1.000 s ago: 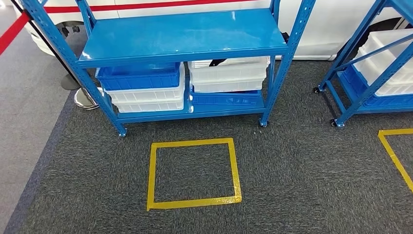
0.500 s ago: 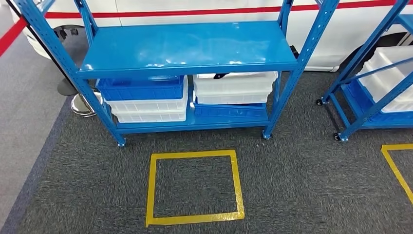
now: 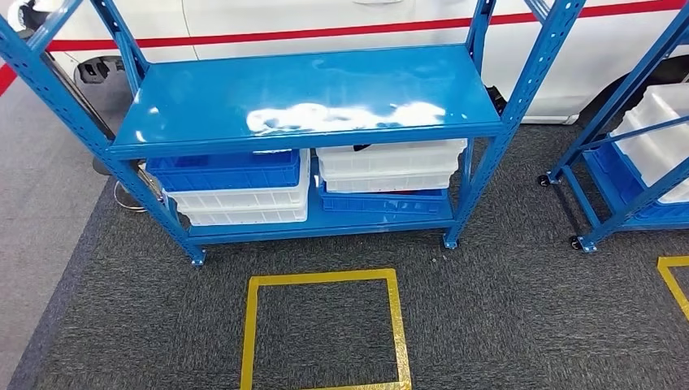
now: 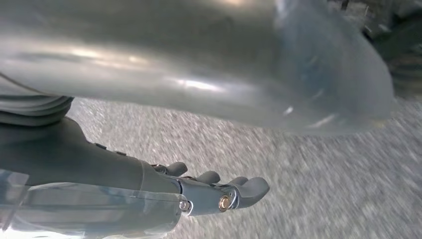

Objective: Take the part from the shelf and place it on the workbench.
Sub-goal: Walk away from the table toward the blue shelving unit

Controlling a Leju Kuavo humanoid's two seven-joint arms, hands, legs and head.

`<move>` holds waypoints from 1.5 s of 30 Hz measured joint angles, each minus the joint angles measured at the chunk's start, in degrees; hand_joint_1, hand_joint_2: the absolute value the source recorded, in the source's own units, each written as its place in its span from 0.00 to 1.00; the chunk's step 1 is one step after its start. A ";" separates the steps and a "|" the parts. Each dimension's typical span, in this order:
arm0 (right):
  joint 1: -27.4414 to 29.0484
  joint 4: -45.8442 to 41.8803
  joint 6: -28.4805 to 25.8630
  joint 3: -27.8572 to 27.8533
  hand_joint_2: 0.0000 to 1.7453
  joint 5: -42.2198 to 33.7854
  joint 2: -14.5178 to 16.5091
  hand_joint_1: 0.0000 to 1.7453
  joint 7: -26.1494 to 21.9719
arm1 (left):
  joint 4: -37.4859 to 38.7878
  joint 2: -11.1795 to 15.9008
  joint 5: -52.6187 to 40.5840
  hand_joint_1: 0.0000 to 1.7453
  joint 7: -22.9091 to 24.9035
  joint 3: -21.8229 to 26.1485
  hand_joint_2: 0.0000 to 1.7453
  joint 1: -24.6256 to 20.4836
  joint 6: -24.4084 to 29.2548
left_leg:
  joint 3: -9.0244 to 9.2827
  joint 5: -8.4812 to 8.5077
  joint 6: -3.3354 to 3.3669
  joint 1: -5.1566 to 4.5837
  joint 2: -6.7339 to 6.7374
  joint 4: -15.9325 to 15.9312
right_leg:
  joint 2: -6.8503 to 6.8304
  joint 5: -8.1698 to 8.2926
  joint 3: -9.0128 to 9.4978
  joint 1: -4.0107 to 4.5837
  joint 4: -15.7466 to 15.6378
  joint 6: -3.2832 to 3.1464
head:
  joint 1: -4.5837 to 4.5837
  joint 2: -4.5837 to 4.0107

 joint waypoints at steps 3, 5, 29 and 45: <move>0.03 0.00 -0.01 -0.23 0.00 -0.01 -0.01 0.00 0.01 | 0.00 0.00 -0.22 0.00 -0.01 0.21 0.00 0.30 -0.05 | -4.52 -5.03 -0.11 0.17 0.05 1.50 | 0.15 -2.33 2.86 0.04 -0.06 0.08 | -0.01 -0.02; 0.11 0.01 0.03 -0.27 0.00 0.00 -0.01 0.00 0.00 | 0.00 -0.01 -0.43 0.00 -0.01 0.35 0.00 0.54 -0.11 | -4.90 -1.04 0.29 0.16 0.11 -3.73 | 0.15 -4.01 4.89 0.10 -0.11 0.28 | 0.00 -0.01; -0.11 0.02 1.11 -2.02 0.00 -0.63 0.12 0.00 -0.35 | 0.13 -0.17 -2.76 0.00 0.11 1.79 0.00 0.05 0.96 | 3.46 0.44 0.79 -0.21 -0.21 -7.95 | 0.23 1.37 -1.22 0.40 -0.34 0.16 | -0.18 -0.01; -0.72 -0.04 0.04 -4.37 0.00 -1.60 0.57 0.00 -1.22 | 0.11 -0.13 -4.79 0.00 -0.68 2.90 0.00 -0.31 1.37 | 1.62 7.77 3.28 0.36 0.79 -14.24 | 0.88 -4.92 -2.43 0.32 6.72 2.86 | -0.03 -0.01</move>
